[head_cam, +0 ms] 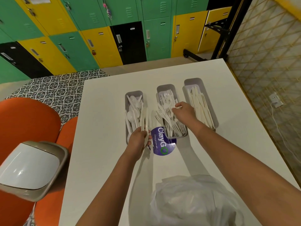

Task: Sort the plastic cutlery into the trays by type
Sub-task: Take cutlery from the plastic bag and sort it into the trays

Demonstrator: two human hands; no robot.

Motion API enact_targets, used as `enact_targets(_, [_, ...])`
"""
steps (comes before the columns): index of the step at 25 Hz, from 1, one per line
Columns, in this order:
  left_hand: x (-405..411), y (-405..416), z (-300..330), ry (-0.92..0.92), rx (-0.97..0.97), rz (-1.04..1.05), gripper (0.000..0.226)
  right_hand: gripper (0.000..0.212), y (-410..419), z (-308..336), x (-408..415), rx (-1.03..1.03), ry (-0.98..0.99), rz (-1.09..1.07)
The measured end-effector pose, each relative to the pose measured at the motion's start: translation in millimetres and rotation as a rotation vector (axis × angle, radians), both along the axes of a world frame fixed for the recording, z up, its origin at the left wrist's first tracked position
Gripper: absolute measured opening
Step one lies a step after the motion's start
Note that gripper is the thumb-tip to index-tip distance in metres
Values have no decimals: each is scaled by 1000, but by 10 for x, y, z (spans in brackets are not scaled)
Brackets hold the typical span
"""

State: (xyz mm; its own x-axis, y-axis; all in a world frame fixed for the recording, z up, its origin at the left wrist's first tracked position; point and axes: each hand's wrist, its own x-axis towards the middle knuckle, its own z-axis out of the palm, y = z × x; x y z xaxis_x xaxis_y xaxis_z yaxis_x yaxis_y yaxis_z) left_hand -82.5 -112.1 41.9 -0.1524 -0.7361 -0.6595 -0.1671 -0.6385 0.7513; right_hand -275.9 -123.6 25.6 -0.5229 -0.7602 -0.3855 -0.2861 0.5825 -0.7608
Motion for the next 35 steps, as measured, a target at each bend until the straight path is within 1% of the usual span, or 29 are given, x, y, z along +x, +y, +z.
enact_targets(3, [37, 21, 8, -7, -19, -12, 26, 20, 135, 76, 125, -60, -40, 8])
enact_targets(6, [27, 82, 49, 9, -67, -38, 19, 12, 294, 173, 354, -74, -56, 98])
enact_targets(8, [2, 134, 59, 3, -106, -53, 18, 14, 389, 208, 507, -21, -106, 180])
enact_targets(10, [-19, 182, 53, -27, -139, -54, 20, 18, 479, 236, 633, 68, -211, 280])
enact_targets(11, [-26, 209, 48, -27, -142, -33, 21, 17, 524, 245, 684, 99, -257, 314])
enact_targets(13, [-45, 254, 36, -3, -104, 46, 23, 16, 589, 266, 764, 113, -282, 332])
enact_targets(16, [-96, 337, 55, 33, -65, 111, 22, 20, 672, 291, 800, 71, -293, 261])
enact_targets(19, [-174, 403, 132, 63, -87, 81, 22, 22, 726, 282, 740, 27, -333, 182])
enact_targets(21, [-242, 416, 172, 72, -78, 57, 23, 24, 757, 260, 657, 15, -311, 142])
enact_targets(25, [-393, 414, 270, 106, 4, 106, 23, 22, 808, 237, 481, -13, -215, 124])
enact_targets(27, [-473, 392, 246, 79, 22, 105, 26, 17, 831, 221, 365, -40, -152, 93])
enact_targets(30, [-610, 335, 172, -34, 34, 87, 31, 14, 846, 198, 102, -53, -138, -45])
enact_targets(33, [-800, 320, 192, -56, 97, -13, 29, 24, 904, 179, -192, -31, -3, -139])
enact_targets(35, [-975, 318, 190, -80, 128, -64, 34, 23, 947, 131, -361, -33, 23, -178])
